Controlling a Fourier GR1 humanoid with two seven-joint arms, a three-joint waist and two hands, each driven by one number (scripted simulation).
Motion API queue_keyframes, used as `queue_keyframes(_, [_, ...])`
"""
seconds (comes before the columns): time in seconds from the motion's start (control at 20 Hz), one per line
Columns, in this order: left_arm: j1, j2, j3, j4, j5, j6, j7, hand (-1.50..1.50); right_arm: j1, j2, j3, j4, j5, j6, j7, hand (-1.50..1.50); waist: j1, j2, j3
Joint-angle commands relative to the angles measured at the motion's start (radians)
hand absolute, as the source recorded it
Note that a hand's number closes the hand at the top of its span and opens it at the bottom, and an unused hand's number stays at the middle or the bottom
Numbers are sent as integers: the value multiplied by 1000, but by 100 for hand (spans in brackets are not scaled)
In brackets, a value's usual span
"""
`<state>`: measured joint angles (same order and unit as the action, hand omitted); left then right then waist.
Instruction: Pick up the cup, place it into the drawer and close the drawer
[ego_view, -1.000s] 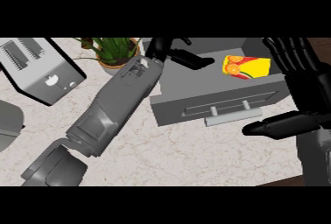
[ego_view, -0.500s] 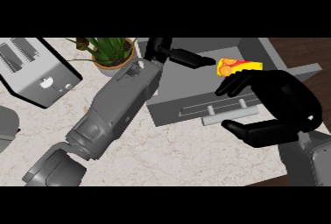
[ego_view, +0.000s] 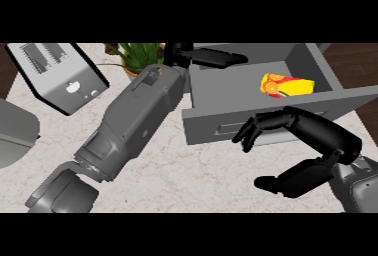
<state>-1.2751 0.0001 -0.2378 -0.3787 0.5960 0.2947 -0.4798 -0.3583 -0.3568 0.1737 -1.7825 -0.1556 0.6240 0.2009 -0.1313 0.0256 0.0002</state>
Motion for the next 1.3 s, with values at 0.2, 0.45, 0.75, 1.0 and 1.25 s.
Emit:
queue_keyframes(0.2, [34, 0, 8, -21, 54, -9, -59, -150, 86, -33, 94, 103, 414, -113, -142, -150, 97, -12, 1])
queue_keyframes(0.45, [89, 0, 42, -37, 48, -73, -84, -150, 43, 11, 164, 373, 566, -204, -235, -150, 150, -13, 1])
queue_keyframes(0.75, [201, 43, 29, -125, 39, -119, -90, -150, -84, 89, 206, 734, 696, -308, -330, 150, 208, -16, 2])
queue_keyframes(1.0, [274, 91, 30, -179, 41, -163, -83, -150, -263, 64, 87, 1003, 684, -366, -486, 150, 227, -8, 3])
queue_keyframes(1.25, [305, 118, 34, -255, 60, -184, -41, -150, -372, 52, -31, 1150, 638, -452, -585, 150, 258, -3, 5])
